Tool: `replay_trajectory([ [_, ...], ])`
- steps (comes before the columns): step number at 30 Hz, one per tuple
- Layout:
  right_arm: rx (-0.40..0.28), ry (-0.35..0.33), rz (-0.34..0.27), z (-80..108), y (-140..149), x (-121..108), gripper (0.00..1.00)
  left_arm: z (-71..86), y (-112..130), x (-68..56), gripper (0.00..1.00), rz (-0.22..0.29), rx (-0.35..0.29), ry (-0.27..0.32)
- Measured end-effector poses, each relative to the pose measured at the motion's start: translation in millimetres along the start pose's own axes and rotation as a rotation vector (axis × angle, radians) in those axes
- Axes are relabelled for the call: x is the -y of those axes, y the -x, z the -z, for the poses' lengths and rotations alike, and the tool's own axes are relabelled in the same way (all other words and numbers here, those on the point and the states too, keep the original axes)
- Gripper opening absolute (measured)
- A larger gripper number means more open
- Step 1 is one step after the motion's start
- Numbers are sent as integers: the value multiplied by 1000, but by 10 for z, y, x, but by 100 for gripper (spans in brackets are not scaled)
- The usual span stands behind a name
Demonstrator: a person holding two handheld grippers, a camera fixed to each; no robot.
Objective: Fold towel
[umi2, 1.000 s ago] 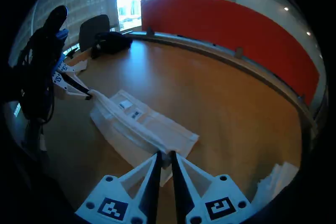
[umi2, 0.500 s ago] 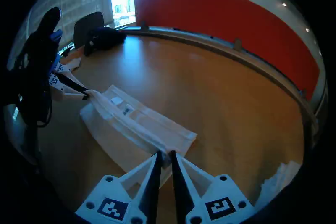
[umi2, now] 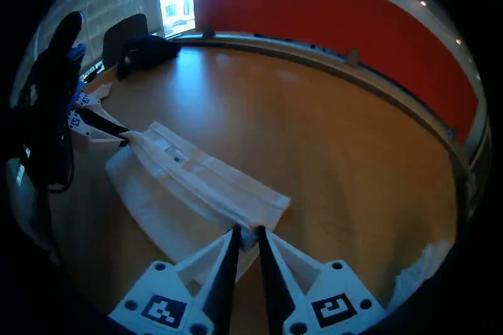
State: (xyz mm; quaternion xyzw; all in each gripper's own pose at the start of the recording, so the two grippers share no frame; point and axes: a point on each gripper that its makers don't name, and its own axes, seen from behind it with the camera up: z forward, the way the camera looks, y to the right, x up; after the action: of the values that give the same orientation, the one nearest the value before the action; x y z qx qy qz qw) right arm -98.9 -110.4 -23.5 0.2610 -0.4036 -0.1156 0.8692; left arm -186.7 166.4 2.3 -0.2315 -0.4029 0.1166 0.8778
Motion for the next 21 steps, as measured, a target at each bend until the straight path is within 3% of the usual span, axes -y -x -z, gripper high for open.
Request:
replay_trajectory([
  [10, 9, 46, 15, -80, 18, -133, 43, -64, -42, 104, 41, -9, -8, -37],
  [14, 13, 61, 16, -97, 15, -187, 62, -65, -59, 165, 59, -11, -11, -59],
  [18, 4, 79, 19, -93, -21, -251, 66, -46, -62, 205, 69, 1, -15, -66],
  [21, -10, 98, 26, -82, -58, -306, 69, -26, -64, 253, 69, 11, -19, -79],
])
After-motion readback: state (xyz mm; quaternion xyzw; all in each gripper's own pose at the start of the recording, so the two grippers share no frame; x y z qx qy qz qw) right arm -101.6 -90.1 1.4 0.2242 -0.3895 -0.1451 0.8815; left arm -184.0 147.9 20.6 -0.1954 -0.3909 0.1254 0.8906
